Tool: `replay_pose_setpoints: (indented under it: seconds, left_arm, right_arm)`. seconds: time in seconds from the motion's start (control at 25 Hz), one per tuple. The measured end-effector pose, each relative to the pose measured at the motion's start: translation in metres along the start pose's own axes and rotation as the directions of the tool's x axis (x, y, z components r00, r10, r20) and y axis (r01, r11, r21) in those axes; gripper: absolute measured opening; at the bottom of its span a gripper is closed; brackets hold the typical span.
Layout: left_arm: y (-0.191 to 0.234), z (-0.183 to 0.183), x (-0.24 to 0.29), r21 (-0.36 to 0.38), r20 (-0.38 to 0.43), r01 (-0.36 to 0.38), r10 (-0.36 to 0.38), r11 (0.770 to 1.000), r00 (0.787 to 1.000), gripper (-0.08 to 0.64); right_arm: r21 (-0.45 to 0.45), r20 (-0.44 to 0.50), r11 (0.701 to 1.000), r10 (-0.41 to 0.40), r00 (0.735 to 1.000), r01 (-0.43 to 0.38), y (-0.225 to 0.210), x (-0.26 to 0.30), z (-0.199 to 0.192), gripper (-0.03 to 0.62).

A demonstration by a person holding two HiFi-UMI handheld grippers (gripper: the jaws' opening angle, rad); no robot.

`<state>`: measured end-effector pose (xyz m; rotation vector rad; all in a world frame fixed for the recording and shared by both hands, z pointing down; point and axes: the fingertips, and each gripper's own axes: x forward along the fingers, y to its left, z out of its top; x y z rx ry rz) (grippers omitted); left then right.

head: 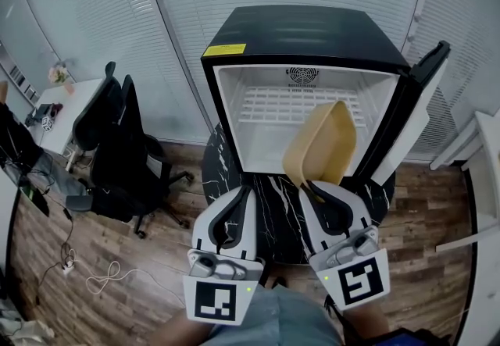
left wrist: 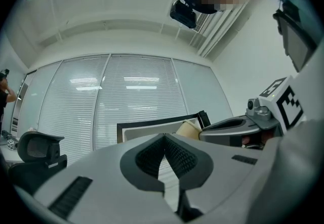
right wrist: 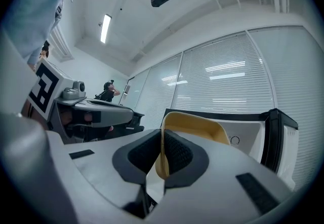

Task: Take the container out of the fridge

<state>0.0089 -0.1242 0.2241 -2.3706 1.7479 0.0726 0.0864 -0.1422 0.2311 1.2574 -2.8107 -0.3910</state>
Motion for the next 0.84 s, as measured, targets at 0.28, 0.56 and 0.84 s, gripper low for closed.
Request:
replay_pose_setpoints:
  seconds: [0.28,0.56,0.84]
  left_arm:
    - [-0.003,-0.004,0.004,0.011,-0.014,0.006,-0.006,1.0,1.0,0.014]
    - [-0.003,-0.009,0.009,0.009,-0.021,0.013,-0.013,1.0,1.0,0.014]
    - [0.003,-0.011,0.01,0.007,-0.022,0.012,-0.012,1.0,1.0,0.014]
  right_arm:
    - [0.003,-0.004,1.0,0.011,1.0,-0.011,-0.002,0.002,-0.003,0.031]
    - [0.008,-0.01,1.0,0.007,1.0,-0.007,-0.005,0.006,-0.007,0.031]
    - [0.008,-0.011,1.0,0.002,1.0,-0.002,-0.003,0.01,-0.009,0.031]
